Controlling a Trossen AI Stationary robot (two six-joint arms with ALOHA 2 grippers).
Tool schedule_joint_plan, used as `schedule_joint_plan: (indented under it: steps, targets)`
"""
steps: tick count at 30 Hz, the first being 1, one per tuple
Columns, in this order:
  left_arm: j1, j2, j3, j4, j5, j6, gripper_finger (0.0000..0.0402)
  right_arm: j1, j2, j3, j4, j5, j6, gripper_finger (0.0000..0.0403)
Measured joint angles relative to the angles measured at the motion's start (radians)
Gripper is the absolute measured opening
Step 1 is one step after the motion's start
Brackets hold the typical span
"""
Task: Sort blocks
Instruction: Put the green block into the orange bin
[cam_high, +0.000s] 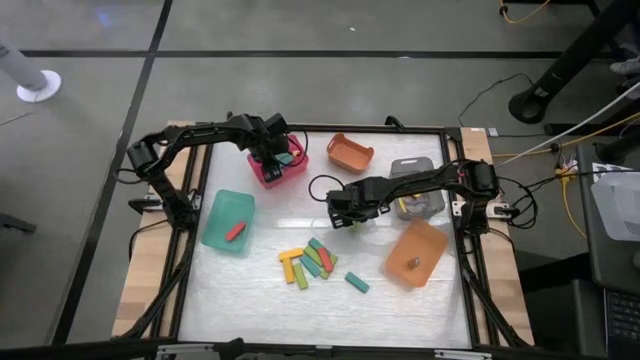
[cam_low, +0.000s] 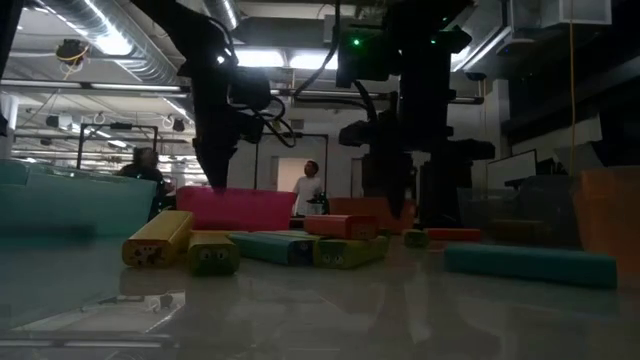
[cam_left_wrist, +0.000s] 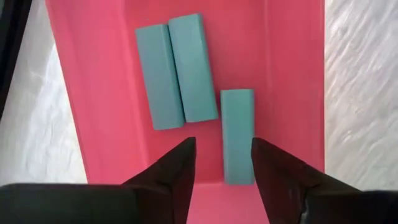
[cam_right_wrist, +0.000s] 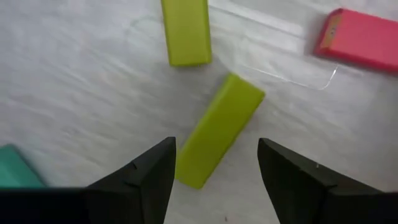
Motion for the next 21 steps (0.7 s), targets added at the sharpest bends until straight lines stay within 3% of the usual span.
schedule_joint_plan:
  steps: [10,15,21]
  targets:
    - [0.000,-0.077,0.000,-0.064,0.005,-0.001,0.0132,0.000,0.000,-0.064,0.035,-0.013,0.082,0.0225]
    - [0.000,-0.152,0.001,-0.109,0.066,-0.044,0.0131,0.000,0.001,-0.123,0.120,-0.025,0.083,0.0223]
    - [-0.008,-0.247,0.001,-0.147,0.221,-0.108,0.0126,0.000,-0.005,-0.149,0.151,-0.021,0.071,0.0162]
